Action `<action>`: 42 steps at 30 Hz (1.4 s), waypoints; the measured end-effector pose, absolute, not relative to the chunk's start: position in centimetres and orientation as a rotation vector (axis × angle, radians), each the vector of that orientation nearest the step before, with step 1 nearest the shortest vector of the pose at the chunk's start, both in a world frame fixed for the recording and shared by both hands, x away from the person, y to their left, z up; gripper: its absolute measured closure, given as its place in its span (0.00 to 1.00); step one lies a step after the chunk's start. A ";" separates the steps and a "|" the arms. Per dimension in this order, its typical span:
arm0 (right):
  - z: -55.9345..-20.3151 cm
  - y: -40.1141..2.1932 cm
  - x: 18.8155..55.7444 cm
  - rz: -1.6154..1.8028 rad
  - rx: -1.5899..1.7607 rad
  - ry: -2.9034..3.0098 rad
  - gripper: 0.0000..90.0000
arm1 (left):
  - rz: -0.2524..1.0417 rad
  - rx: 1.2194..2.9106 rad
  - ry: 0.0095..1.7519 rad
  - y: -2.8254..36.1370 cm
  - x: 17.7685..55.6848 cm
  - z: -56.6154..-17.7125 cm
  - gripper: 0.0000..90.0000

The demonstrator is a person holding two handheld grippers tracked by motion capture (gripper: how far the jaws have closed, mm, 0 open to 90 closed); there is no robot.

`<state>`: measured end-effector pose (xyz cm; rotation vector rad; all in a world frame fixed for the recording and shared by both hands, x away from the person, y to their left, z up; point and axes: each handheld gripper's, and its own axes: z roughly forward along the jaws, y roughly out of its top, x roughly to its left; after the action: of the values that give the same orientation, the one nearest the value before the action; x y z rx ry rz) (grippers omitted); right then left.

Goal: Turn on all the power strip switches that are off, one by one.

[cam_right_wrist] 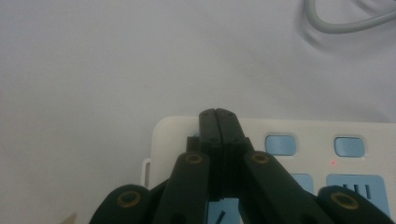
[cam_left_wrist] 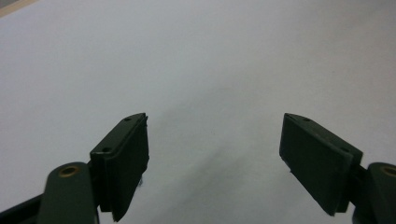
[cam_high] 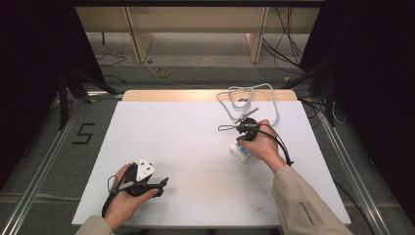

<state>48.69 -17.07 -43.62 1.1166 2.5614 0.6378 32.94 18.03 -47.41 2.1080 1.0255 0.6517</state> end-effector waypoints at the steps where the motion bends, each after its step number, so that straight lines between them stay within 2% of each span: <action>1: -43.7 -17.0 48.7 0.637 1.119 2.562 1.00 | 0.652 2.103 1.028 18.0 32.9 -47.4 0.27; 42: -44.1 -16.8 48.6 0.641 1.131 2.569 1.00 | 0.646 2.110 1.028 17.9 32.9 -47.5 0.27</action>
<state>48.59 -16.78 -44.12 1.1313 2.5692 0.6413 32.93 17.95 -47.46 2.1102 1.0275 0.6459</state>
